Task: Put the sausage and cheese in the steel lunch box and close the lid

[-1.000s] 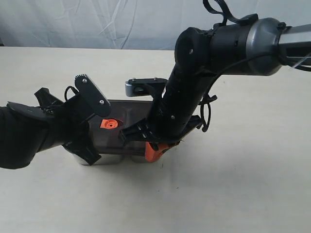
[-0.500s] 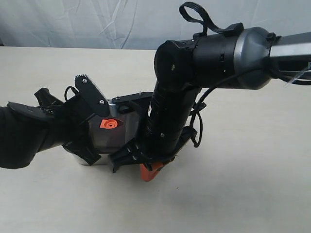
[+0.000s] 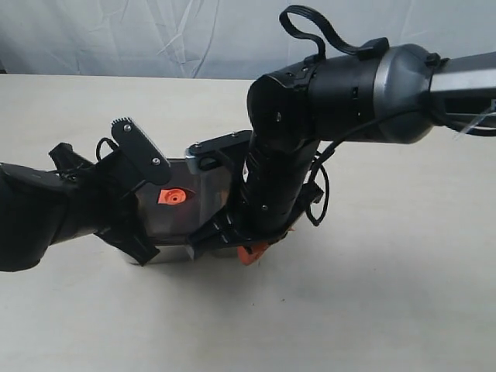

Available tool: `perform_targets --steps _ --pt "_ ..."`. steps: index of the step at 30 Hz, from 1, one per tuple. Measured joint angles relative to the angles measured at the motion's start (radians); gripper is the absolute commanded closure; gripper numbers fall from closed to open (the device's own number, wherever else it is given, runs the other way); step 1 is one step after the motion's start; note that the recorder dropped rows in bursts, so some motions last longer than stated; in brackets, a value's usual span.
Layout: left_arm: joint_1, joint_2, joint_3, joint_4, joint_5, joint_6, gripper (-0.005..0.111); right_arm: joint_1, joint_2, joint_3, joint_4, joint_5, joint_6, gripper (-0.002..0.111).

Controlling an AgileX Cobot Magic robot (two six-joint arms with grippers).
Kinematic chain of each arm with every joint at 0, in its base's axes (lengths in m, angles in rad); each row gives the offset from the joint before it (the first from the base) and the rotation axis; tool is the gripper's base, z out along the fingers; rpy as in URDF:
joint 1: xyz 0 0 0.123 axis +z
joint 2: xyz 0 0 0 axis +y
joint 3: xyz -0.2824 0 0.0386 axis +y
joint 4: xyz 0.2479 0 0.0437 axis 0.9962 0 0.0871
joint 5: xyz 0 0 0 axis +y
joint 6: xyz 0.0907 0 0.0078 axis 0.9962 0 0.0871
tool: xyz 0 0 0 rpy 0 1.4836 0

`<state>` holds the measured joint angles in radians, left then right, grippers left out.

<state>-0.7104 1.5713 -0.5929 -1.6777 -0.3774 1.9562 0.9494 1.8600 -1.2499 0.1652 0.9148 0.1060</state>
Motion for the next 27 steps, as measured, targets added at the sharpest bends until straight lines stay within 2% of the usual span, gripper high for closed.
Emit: perform_targets --steps 5,11,19,27 --pt "0.000 -0.020 0.009 -0.024 0.018 -0.002 0.107 0.000 0.000 0.000 -0.010 -0.031 0.000 0.109" --pt "0.000 -0.034 0.014 -0.026 0.023 -0.002 0.107 0.000 0.000 0.000 -0.010 0.023 0.000 0.109" --pt "0.000 -0.172 0.031 -0.055 0.081 -0.004 0.107 0.000 -0.094 0.000 -0.010 0.031 0.000 0.109" --pt "0.000 -0.198 0.031 -0.055 0.085 -0.004 0.107 0.000 -0.115 0.000 -0.085 -0.097 0.037 0.109"
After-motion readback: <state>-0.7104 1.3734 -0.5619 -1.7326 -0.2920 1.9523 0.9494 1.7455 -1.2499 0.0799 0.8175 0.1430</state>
